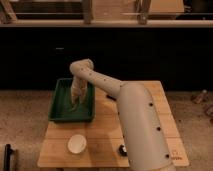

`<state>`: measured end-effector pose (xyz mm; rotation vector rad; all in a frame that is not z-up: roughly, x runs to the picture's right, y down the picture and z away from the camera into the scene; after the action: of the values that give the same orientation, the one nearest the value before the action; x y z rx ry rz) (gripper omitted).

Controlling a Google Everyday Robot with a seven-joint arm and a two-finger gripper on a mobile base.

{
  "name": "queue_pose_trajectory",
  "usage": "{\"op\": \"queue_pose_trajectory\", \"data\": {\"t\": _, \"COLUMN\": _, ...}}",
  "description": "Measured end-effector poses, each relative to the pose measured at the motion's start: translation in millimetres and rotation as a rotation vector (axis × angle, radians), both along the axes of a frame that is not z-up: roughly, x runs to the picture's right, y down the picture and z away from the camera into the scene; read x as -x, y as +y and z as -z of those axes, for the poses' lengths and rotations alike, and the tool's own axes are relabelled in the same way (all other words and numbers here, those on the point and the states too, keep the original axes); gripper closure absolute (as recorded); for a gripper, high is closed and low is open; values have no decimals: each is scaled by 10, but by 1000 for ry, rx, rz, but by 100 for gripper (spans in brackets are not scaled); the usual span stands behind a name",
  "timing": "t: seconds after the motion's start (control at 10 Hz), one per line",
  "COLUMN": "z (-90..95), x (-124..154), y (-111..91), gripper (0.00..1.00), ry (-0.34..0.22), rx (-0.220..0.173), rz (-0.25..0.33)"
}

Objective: Place pepper in tray

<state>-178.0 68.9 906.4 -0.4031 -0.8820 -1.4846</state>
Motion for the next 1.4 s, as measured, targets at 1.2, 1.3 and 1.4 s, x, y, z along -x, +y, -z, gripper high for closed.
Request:
{"op": "queue_pose_trajectory", "data": {"t": 1.2, "z": 54, "x": -71, "y": -66, "gripper": 20, "ry": -28, "rx": -23, "rz": -40}}
{"op": "queue_pose_trajectory", "data": {"t": 1.3, "z": 101, "x": -63, "y": -119, "gripper": 20, "ry": -37, "rx": -43, "rz": -45}}
{"op": "queue_pose_trajectory", "data": {"t": 1.4, "z": 181, "x": -52, "y": -205, "gripper": 20, "ry": -49, "rx": -70, "rz": -52}}
